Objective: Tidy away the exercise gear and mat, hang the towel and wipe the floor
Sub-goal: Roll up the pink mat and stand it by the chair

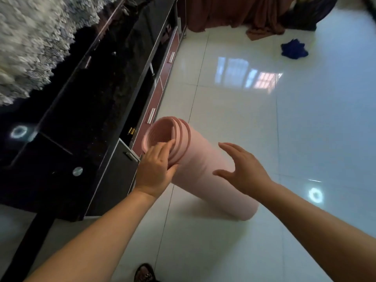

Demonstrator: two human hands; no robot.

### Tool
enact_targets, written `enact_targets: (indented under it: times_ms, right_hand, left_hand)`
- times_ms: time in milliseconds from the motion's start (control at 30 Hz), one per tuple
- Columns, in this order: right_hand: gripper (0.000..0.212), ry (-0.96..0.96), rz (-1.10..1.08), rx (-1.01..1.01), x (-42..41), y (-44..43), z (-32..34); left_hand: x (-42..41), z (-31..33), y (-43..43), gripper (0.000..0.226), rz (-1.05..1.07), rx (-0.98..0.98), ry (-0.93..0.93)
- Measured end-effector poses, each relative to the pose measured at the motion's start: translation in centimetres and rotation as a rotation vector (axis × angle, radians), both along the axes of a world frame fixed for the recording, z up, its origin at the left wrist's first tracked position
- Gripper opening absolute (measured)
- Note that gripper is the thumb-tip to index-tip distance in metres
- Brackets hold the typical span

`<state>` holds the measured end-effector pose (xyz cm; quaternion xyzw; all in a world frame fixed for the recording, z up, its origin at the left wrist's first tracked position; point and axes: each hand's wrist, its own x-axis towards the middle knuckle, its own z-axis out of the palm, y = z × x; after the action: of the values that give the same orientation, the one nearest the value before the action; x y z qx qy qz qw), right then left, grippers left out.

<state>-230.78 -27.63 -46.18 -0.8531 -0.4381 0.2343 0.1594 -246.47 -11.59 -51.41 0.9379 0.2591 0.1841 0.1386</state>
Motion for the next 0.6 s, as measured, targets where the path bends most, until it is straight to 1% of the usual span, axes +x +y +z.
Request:
enact_targets:
  times_ms: [100, 233, 300, 400, 533, 600]
  right_hand:
    - [0.073, 0.003, 0.069, 0.027, 1.4, 0.7, 4.2]
    - [0.073, -0.031, 0.147, 0.060, 4.2, 1.0, 6.5]
    - [0.072, -0.037, 0.192, 0.064, 5.2, 0.8, 6.7]
    - [0.072, -0.087, 0.269, 0.068, 6.6, -0.2, 6.4]
    - [0.085, -0.234, 0.471, 0.014, 8.7, -2.2, 5.3]
    - [0.085, -0.260, 0.520, 0.017, 9.7, -3.2, 4.7]
  left_hand:
    - [0.7, 3.0, -0.1, 0.073, -0.057, 0.110, 0.059]
    - [2.0, 4.7, -1.3, 0.075, -0.120, 0.162, 0.106]
    - [2.9, 5.0, -2.5, 0.072, -0.155, 0.176, 0.100]
    - [4.8, 5.5, -4.9, 0.063, -0.213, 0.222, 0.043]
    - [7.4, 6.1, -7.8, 0.061, -0.308, 0.271, -0.005]
    - [8.4, 6.3, -9.1, 0.061, -0.342, 0.275, -0.007]
